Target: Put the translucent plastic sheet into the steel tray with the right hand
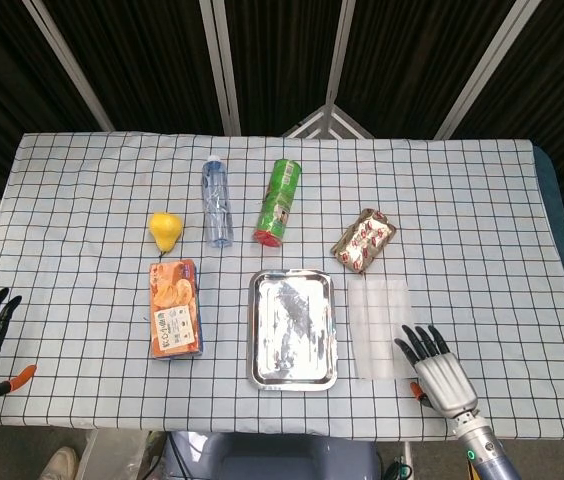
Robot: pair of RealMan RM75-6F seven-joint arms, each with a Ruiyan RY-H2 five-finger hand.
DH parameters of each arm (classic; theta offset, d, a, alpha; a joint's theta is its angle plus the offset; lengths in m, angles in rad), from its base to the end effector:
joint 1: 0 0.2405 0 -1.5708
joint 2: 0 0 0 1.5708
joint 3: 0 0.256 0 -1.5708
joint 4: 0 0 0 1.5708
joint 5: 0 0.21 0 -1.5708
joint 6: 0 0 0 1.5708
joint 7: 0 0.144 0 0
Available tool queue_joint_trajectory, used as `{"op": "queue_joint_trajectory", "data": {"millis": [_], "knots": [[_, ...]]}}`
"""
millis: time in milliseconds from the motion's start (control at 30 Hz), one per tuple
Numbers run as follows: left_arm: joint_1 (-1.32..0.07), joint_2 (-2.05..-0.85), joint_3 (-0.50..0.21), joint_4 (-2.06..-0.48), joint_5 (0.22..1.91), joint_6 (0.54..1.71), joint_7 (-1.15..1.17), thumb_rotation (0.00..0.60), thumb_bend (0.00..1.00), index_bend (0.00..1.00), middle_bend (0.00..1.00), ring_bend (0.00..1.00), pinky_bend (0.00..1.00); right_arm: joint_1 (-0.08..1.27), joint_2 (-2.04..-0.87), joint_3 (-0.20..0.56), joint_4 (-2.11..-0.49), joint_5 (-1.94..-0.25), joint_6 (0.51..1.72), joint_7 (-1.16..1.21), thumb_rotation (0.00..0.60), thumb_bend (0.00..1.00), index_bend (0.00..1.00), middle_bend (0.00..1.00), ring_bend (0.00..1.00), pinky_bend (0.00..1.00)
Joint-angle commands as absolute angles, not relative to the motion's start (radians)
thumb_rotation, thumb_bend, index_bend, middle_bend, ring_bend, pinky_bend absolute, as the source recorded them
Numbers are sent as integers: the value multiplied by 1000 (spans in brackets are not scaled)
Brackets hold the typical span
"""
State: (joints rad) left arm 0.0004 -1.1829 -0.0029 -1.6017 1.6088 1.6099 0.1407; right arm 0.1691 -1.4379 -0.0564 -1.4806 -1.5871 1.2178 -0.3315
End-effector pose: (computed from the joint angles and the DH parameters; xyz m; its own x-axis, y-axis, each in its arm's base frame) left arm -0.3032 0.1443 0.1443 0.4756 -0.0467 0.8784 0.8782 -0.0315 -0.4772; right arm -0.2854 -0.1708 0.0134 0.5710 -0.2770 0.7728 -0.8163 -0.2912 0.4988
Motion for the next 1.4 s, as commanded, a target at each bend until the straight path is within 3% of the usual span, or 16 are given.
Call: {"op": "queue_joint_trajectory", "data": {"millis": [33, 467, 900, 1400], "knots": [[1, -1183, -3, -1602, 1609, 1611, 140, 600, 65, 0, 0, 0, 0, 170, -1444, -57, -1479, -1585, 1218, -335, 600, 405, 157, 4, 0, 0], [0, -1183, -2, -1602, 1606, 1606, 142, 600, 65, 0, 0, 0, 0, 188, -1535, -42, -1398, -1581, 1226, -361, 600, 406, 165, 10, 0, 0], [-1, -1182, -1, -1604, 1603, 1601, 142, 600, 65, 0, 0, 0, 0, 198, -1555, -33, -1359, -1573, 1242, -320, 600, 406, 320, 97, 0, 0], [-1, -1183, 1, -1607, 1601, 1596, 146, 600, 65, 0, 0, 0, 0, 206, -1543, -10, -1345, -1537, 1251, -320, 600, 406, 321, 97, 0, 0]]}}
